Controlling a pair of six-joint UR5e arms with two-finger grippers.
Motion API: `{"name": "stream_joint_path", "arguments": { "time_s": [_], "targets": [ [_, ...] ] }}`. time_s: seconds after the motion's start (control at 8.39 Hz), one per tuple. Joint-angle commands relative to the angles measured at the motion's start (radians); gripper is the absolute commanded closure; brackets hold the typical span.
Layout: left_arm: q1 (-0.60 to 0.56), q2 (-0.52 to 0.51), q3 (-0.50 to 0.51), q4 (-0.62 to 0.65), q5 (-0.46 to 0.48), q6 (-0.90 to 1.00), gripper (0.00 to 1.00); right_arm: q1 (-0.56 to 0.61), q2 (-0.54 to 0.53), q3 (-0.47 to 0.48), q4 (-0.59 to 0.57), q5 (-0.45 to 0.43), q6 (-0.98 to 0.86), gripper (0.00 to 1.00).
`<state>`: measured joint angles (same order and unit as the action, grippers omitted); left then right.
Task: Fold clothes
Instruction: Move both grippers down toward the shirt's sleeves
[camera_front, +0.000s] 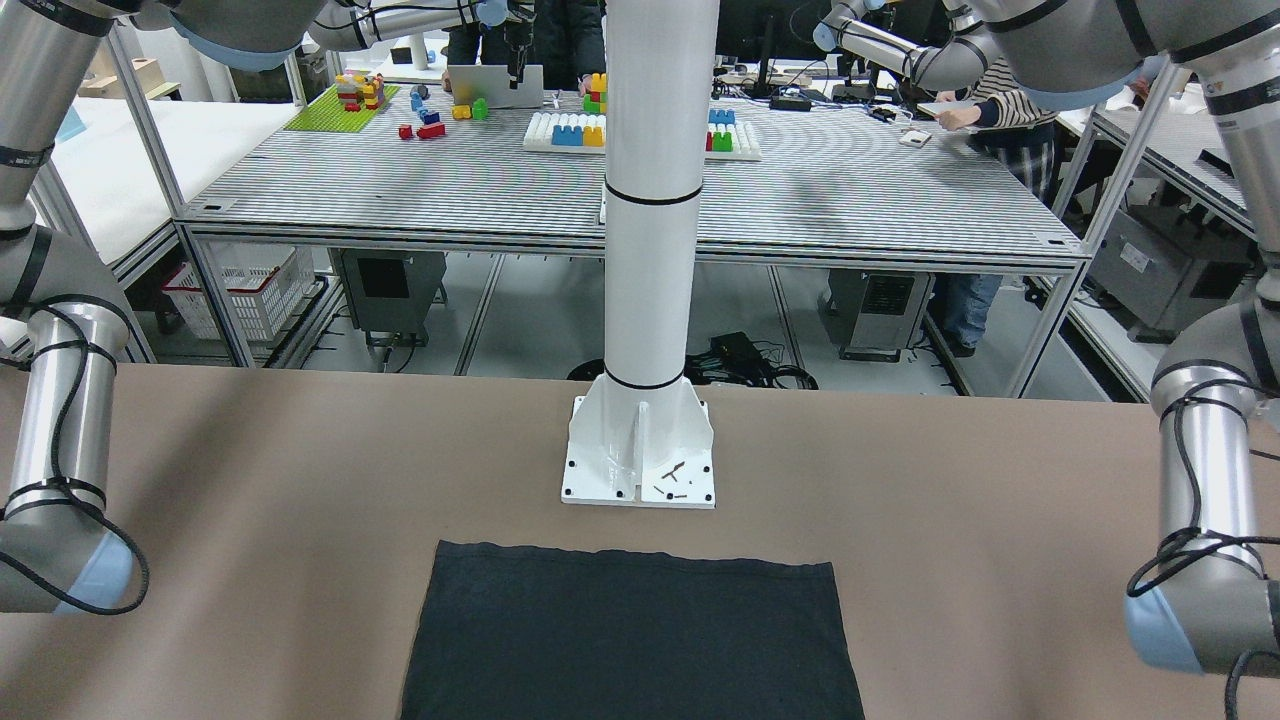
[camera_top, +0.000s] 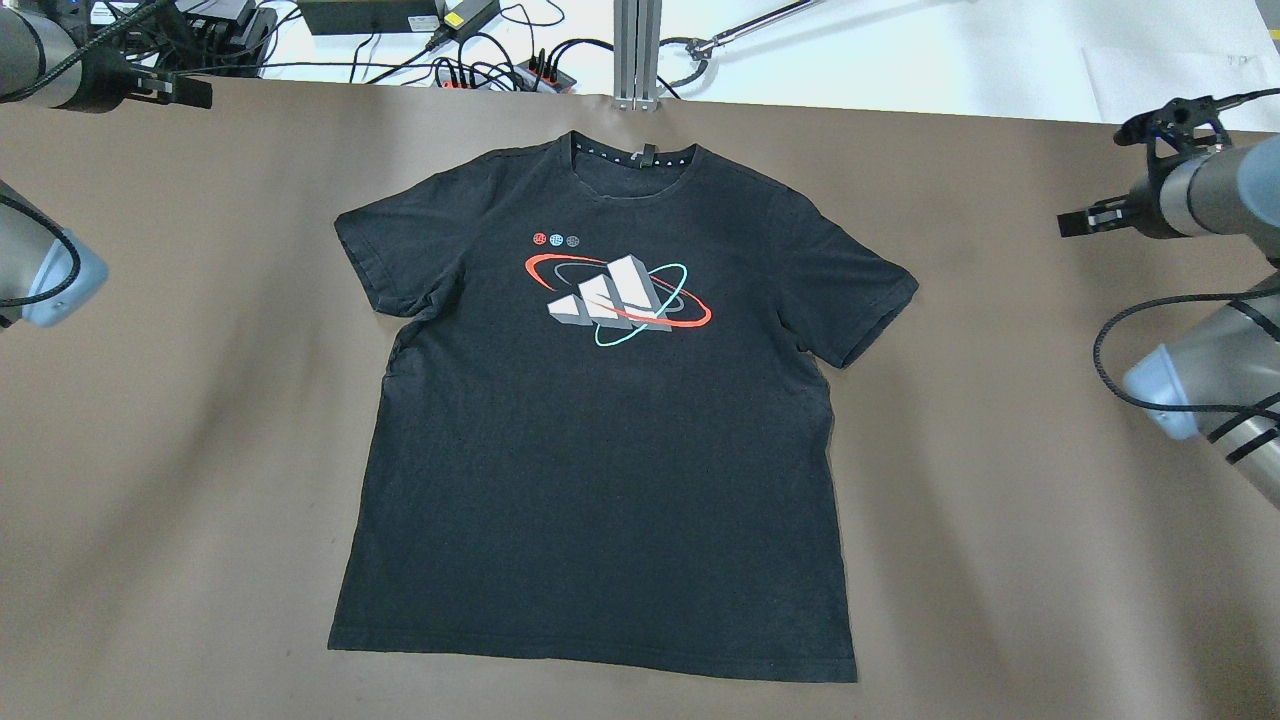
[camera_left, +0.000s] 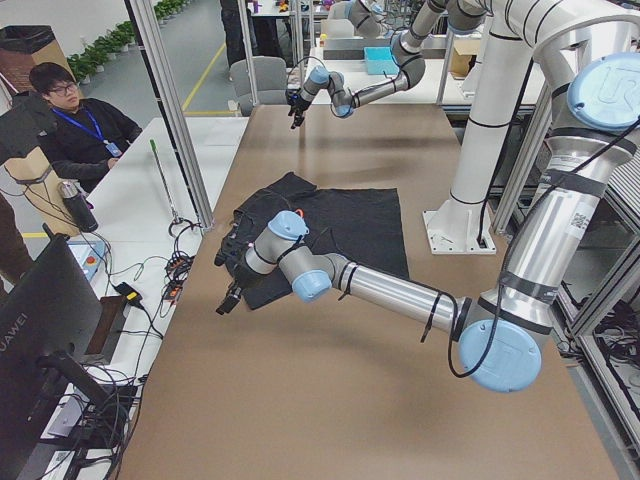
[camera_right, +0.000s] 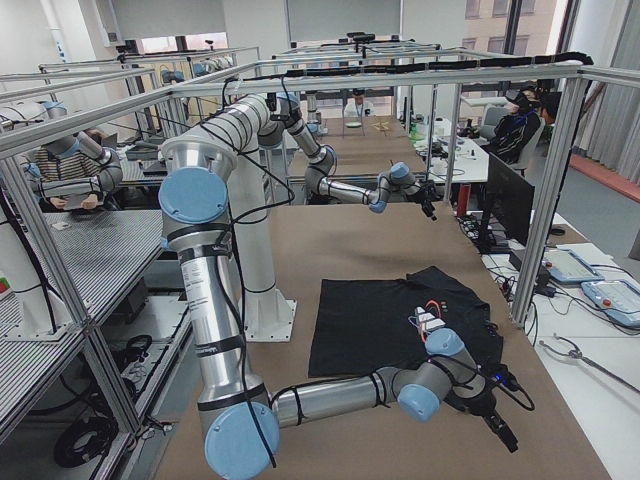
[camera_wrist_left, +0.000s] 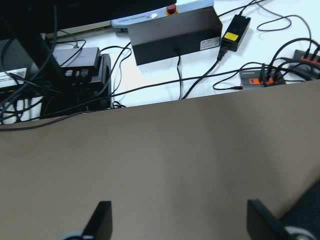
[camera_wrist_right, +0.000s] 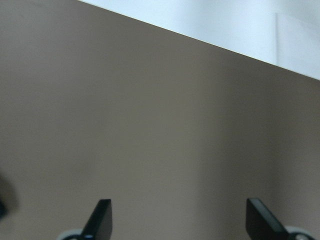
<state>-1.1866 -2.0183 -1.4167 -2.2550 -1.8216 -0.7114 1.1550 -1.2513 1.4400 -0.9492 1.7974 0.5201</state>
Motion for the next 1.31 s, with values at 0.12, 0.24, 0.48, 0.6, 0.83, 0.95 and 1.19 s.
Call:
{"name": "stream_joint_path", "arguments": {
  "time_s": [0.12, 0.24, 0.48, 0.6, 0.83, 0.95, 1.19],
  "targets": [
    [0.073, -0.228, 0.299, -0.184, -0.055, -0.232, 0.05, -0.135, 0.109, -0.012, 0.056, 0.010, 0.354, 0.06],
    [0.097, -0.252, 0.326, -0.222, -0.050, -0.249, 0.05, -0.147, 0.109, -0.059, 0.151, 0.011, 0.357, 0.06],
    [0.108, -0.258, 0.366, -0.282, -0.050, -0.264, 0.05, -0.175, 0.110, -0.118, 0.253, 0.008, 0.427, 0.06],
    [0.126, -0.257, 0.366, -0.284, -0.050, -0.263, 0.06, -0.185, 0.109, -0.122, 0.253, 0.007, 0.428, 0.06],
    [0.148, -0.263, 0.366, -0.284, -0.042, -0.267, 0.06, -0.221, 0.110, -0.147, 0.254, -0.010, 0.428, 0.06],
    [0.148, -0.258, 0.369, -0.284, -0.041, -0.266, 0.06, -0.245, 0.110, -0.162, 0.254, -0.051, 0.428, 0.06],
    [0.148, -0.258, 0.372, -0.284, -0.039, -0.266, 0.06, -0.268, 0.137, -0.220, 0.254, -0.095, 0.428, 0.06]
  ]
}}
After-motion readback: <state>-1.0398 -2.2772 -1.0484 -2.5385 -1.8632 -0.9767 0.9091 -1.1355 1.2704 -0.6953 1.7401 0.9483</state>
